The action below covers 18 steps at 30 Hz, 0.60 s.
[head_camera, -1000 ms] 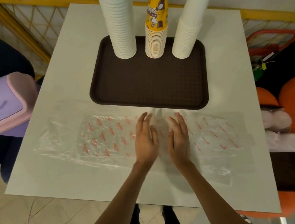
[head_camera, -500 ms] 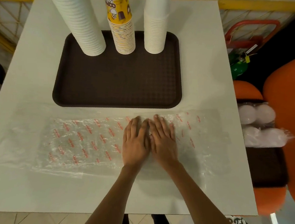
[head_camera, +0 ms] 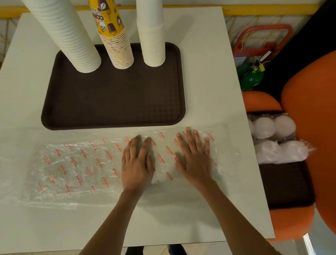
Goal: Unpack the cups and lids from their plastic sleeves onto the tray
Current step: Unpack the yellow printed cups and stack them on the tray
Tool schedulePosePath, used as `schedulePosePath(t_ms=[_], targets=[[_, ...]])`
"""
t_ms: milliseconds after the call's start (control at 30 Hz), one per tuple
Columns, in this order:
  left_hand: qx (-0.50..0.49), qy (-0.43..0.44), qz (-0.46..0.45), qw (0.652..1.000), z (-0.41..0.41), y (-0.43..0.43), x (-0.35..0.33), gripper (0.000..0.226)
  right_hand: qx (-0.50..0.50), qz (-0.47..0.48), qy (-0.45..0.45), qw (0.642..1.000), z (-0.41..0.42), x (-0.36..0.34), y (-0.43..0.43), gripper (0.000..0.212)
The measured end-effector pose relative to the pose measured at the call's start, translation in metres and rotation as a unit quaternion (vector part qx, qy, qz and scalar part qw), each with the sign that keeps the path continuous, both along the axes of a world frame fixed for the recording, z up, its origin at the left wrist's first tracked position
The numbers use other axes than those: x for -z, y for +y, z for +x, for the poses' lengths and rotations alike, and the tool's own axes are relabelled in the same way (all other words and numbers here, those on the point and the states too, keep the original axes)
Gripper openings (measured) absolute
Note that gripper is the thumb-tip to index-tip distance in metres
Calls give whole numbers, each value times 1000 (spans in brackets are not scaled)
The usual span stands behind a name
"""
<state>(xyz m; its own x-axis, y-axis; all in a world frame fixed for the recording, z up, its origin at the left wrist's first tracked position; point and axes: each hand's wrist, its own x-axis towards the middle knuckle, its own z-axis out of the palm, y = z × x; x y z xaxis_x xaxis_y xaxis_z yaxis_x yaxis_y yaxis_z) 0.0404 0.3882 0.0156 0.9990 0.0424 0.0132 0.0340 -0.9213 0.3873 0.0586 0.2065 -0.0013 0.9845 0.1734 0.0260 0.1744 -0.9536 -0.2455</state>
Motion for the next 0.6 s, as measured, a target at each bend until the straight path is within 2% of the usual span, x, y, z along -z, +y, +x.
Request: schedulePosePath(t_ms=[100,167,400,600], targets=[[6,3,9,1000,0,-1,3,55,-2,3,3,1000,1,1,-5,55],[6,2,13,1000,0,0,4,53,34,11,5,999,2,2,-13,58],[7,12,8,1000,1,-2,-3,61,80,14,27,996,4,-3,-23,67],[12,41,30,999,2,-4,-10,61,60,34,64,996,4,-17,-26,69]])
